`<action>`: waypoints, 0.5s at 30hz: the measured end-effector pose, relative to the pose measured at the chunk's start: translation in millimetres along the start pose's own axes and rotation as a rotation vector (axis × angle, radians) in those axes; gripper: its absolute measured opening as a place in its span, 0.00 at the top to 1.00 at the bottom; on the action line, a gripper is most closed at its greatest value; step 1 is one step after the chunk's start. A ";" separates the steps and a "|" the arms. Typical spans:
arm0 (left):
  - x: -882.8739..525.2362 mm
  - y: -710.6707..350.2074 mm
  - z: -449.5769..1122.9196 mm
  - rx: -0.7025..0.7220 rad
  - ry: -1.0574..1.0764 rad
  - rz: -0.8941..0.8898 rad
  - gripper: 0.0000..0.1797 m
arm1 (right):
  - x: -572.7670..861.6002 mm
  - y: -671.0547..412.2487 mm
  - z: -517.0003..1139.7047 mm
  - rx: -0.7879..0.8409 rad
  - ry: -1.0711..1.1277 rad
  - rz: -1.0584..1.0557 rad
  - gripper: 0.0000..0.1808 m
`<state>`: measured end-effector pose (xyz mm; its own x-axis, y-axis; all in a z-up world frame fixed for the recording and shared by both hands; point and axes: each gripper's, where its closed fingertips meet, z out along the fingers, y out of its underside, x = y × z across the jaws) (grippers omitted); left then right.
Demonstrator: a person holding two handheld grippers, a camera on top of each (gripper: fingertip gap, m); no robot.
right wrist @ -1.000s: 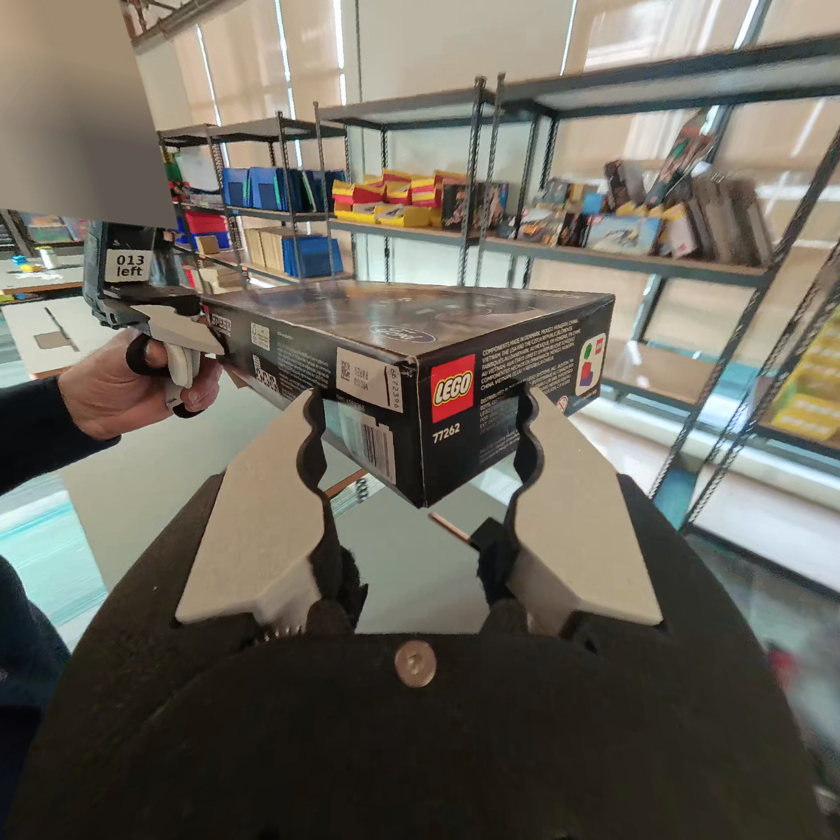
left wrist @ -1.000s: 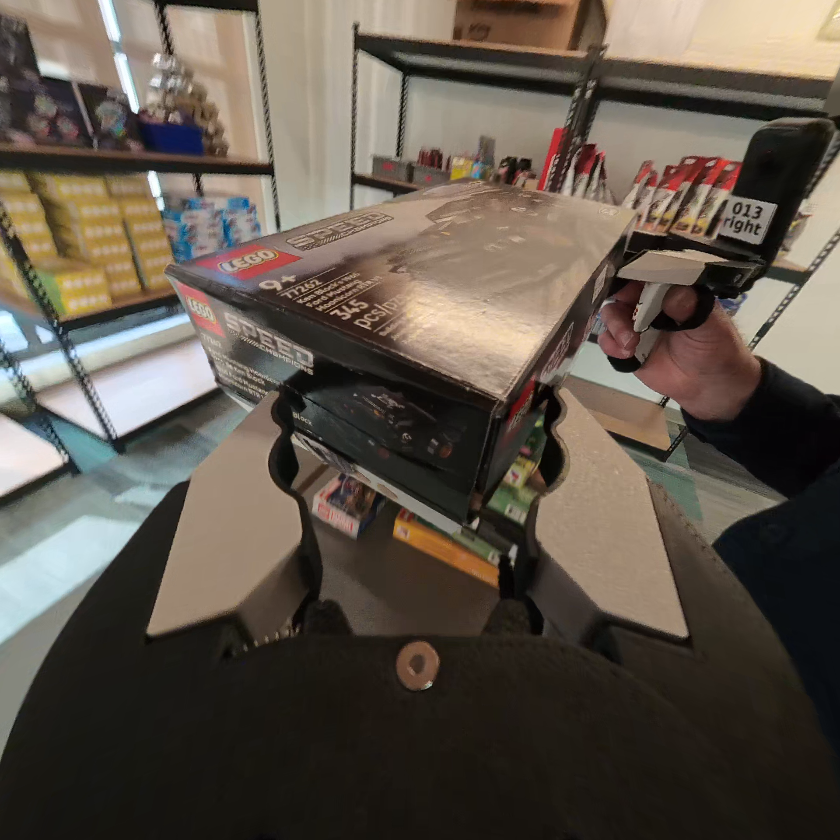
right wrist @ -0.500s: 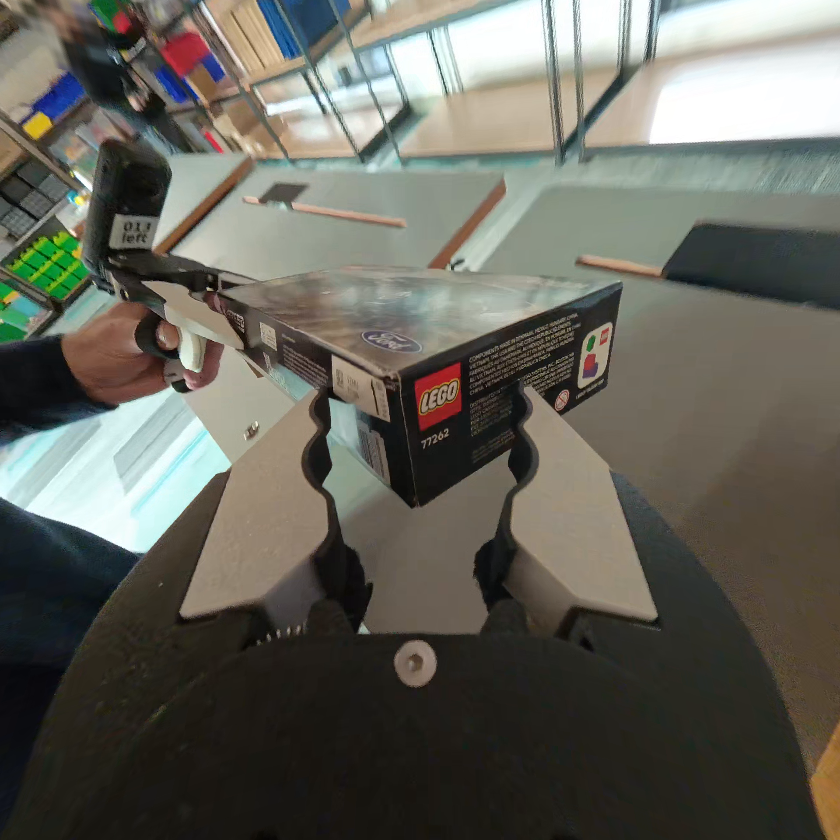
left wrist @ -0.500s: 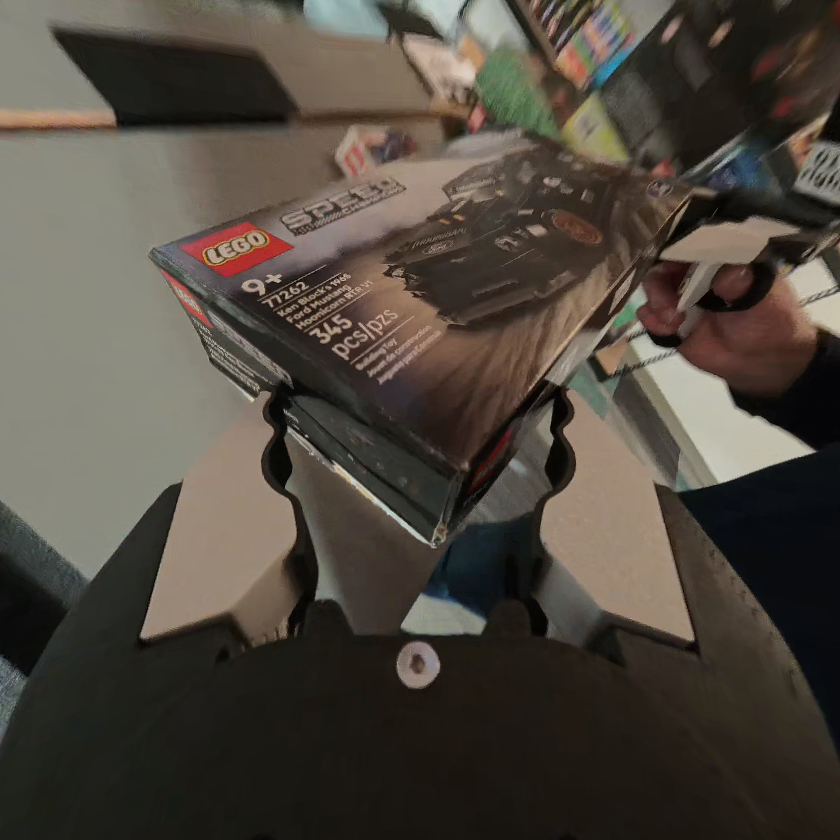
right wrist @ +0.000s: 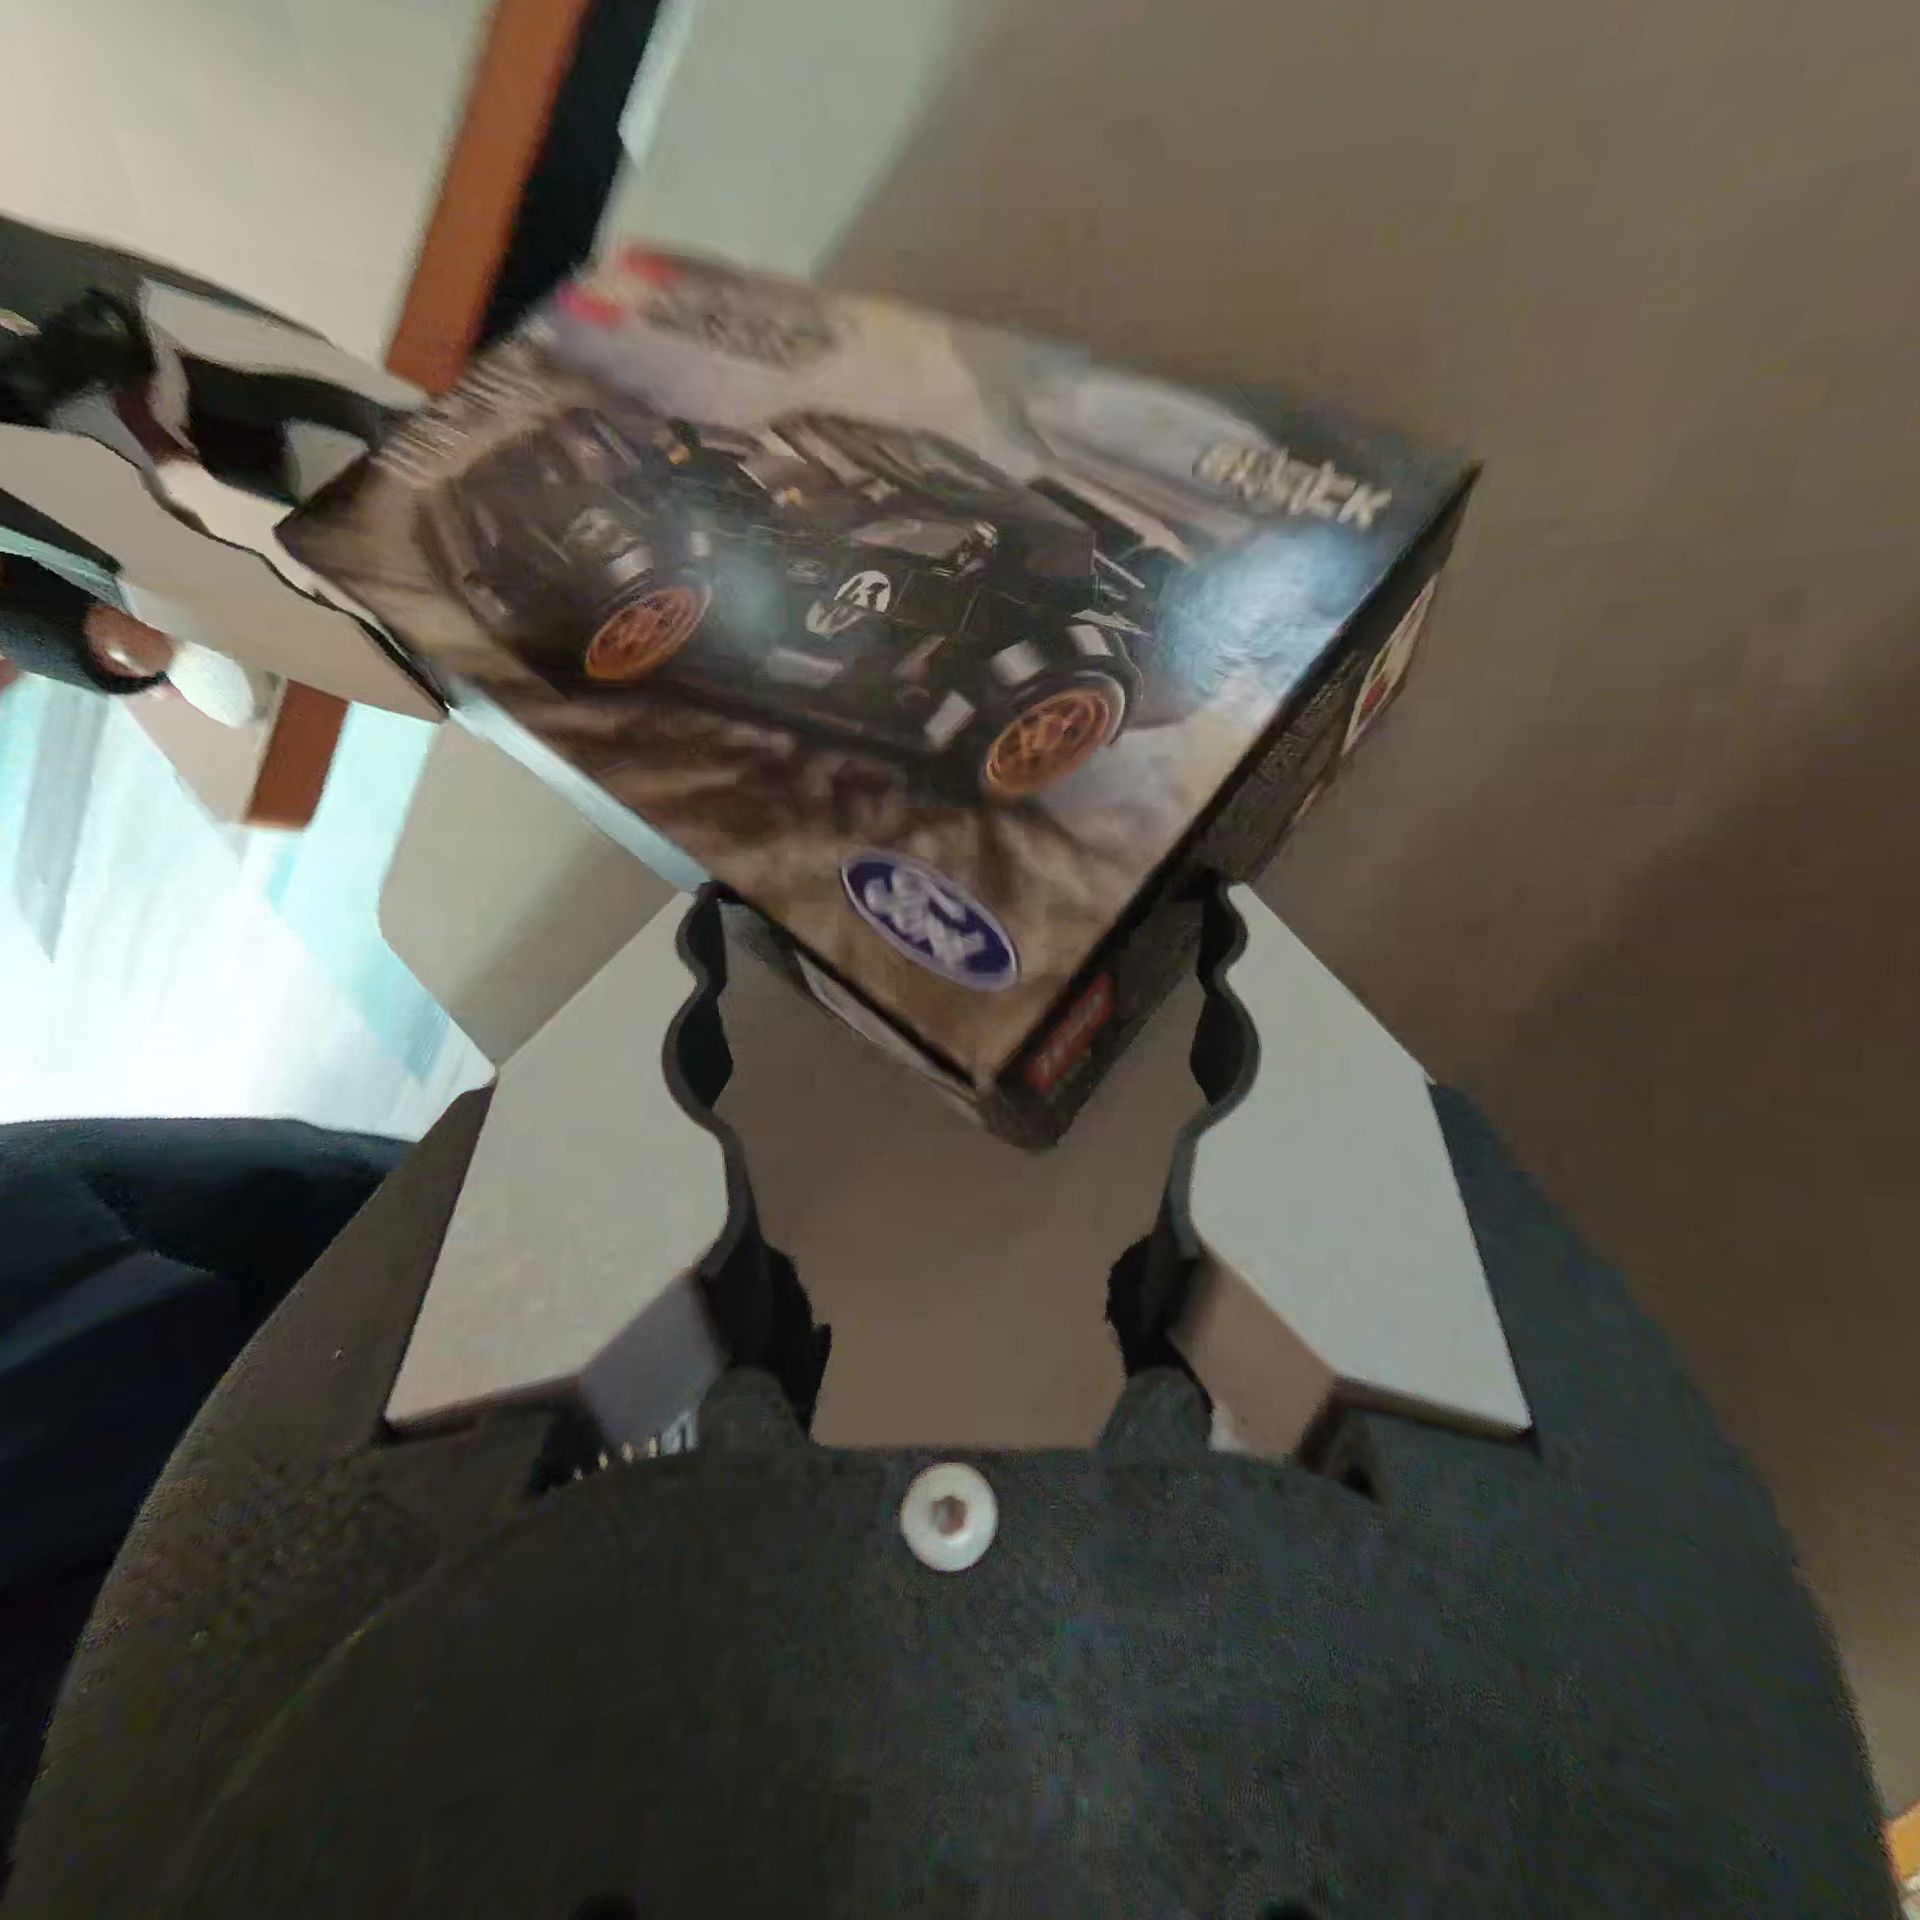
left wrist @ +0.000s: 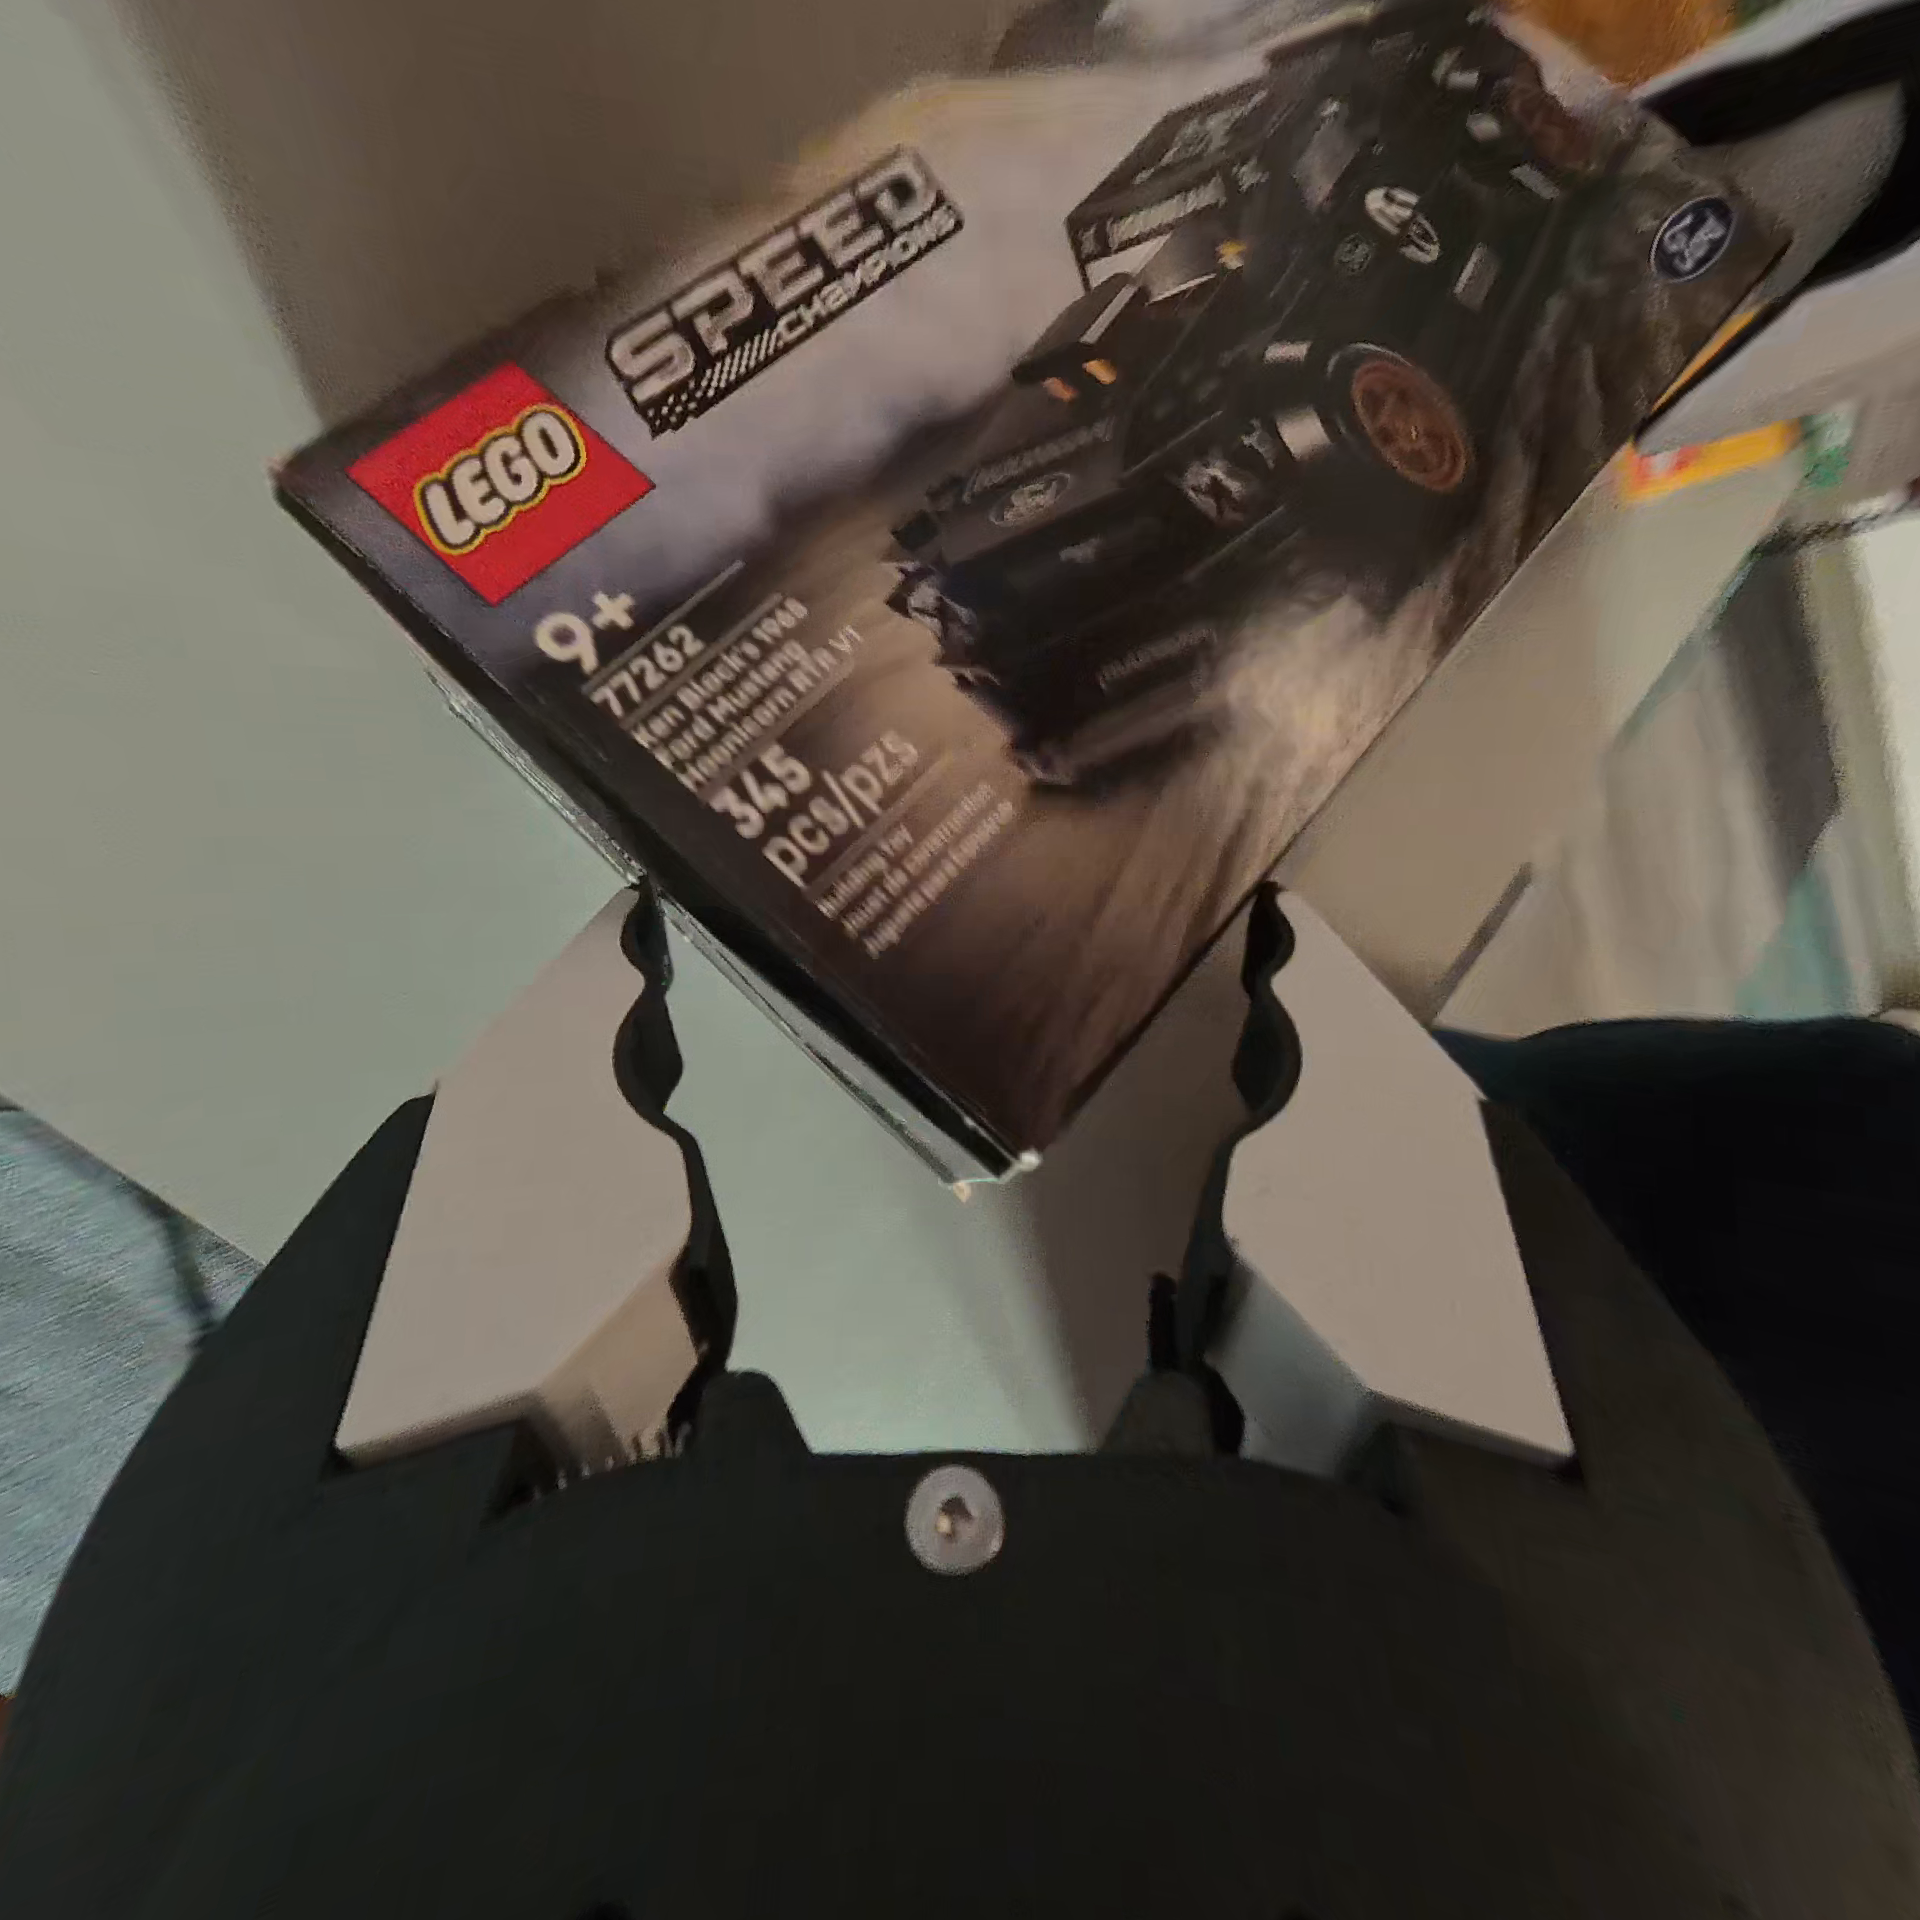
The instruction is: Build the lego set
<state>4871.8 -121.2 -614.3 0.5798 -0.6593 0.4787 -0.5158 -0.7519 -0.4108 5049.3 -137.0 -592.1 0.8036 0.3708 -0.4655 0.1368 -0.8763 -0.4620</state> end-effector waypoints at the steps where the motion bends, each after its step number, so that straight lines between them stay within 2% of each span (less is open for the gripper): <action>1: -1.7 9.2 6.8 -0.062 -0.023 0.035 0.40 | 4.1 12.2 7.4 -0.062 0.004 0.014 0.48; 2: -2.1 18.4 12.2 -0.120 -0.030 0.033 0.42 | 7.4 20.0 9.9 -0.094 0.017 0.009 0.50; 4: 0.4 27.3 16.7 -0.134 -0.008 -0.037 0.36 | 7.8 16.7 1.5 -0.050 0.025 0.005 0.55; 7: 3.2 34.9 8.7 -0.118 -0.006 -0.099 0.29 | -1.2 6.1 -26.0 0.013 0.020 0.012 0.54; 11: 13.2 8.7 -29.8 -0.005 -0.079 -0.068 0.30 | -52.6 -32.9 -105.4 0.193 -0.022 -0.119 0.55; 15: 83.3 -83.9 -66.9 0.183 -0.010 0.064 0.31 | -97.4 -96.5 -255.1 0.500 0.078 -0.306 0.56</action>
<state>4921.2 -112.4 -488.1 0.5564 -0.7053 0.4393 -0.4292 -0.6966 -0.5750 5105.6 -167.0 -309.6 0.8134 0.5437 -0.2071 0.0946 -0.4749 -0.8750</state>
